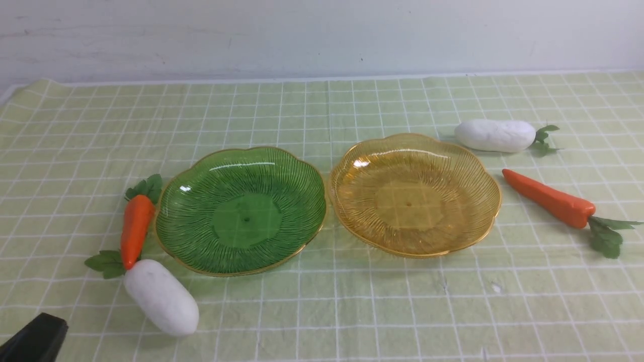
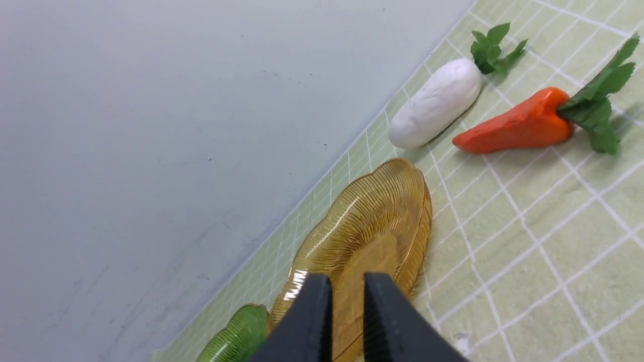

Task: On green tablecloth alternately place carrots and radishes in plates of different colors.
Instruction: 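Place the white radish on the plate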

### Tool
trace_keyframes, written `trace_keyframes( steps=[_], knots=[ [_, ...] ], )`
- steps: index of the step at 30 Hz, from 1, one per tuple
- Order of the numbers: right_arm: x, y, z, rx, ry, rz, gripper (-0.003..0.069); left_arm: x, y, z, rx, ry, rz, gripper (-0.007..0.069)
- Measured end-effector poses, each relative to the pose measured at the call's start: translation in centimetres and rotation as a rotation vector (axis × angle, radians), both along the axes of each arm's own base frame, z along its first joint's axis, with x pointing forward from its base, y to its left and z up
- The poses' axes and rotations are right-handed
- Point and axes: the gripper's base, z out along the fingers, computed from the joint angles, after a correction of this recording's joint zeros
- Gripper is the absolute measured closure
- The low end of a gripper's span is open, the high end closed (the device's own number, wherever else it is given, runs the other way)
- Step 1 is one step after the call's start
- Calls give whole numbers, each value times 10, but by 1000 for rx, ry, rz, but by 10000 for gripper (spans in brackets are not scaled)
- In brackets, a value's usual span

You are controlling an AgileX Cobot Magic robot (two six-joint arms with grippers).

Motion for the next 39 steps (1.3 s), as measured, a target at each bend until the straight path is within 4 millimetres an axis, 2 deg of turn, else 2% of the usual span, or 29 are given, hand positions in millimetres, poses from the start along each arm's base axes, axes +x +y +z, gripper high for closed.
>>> trace_keyframes(
  steps=[4, 7, 9, 10, 14, 15, 18, 19, 23, 24, 27, 32, 35, 37, 39],
  knots=[
    [-4, 0, 26, -141, -85, -3, 573, -1, -1, 3, 78, -20, -8, 632],
    [-5, -1, 49, -249, -118, -5, 573, -4, -4, 20, 207, -78, -40, 632],
    [4, 0, 60, -365, -35, 21, 573, -2, -8, 35, 306, -88, -75, 632],
    [4, 0, 59, -374, -29, 24, 573, -2, -8, 36, 322, -88, -78, 632],
    [39, 2, 65, -534, 318, 139, 573, 23, -24, 54, 517, 47, -273, 632],
    [41, 2, 65, -539, 332, 144, 573, 26, -26, 54, 523, 65, -298, 632],
    [70, 1, 70, -573, 501, 197, 573, 44, -39, 54, 594, 177, -484, 632],
    [86, 1, 74, -577, 567, 212, 573, 55, -45, 51, 613, 244, -587, 632],
    [135, 0, 85, -572, 678, 229, 573, 82, -56, 40, 687, 414, -838, 631],
    [142, 0, 86, -574, 688, 233, 573, 87, -56, 37, 709, 444, -876, 631],
    [185, 1, 93, -576, 717, 241, 568, 109, -58, 32, 764, 528, -971, 623],
    [231, 1, 97, -584, 735, 247, 535, 127, -56, 29, 824, 572, -1000, 589],
    [258, 1, 97, -601, 741, 254, 482, 130, -56, 29, 830, 574, -999, 554],
    [283, 2, 95, -640, 740, 275, 400, 131, -56, 29, 829, 576, -989, 515],
    [311, 2, 90, -698, 741, 310, 286, 131, -56, 29, 821, 584, -975, 466]
  ],
)
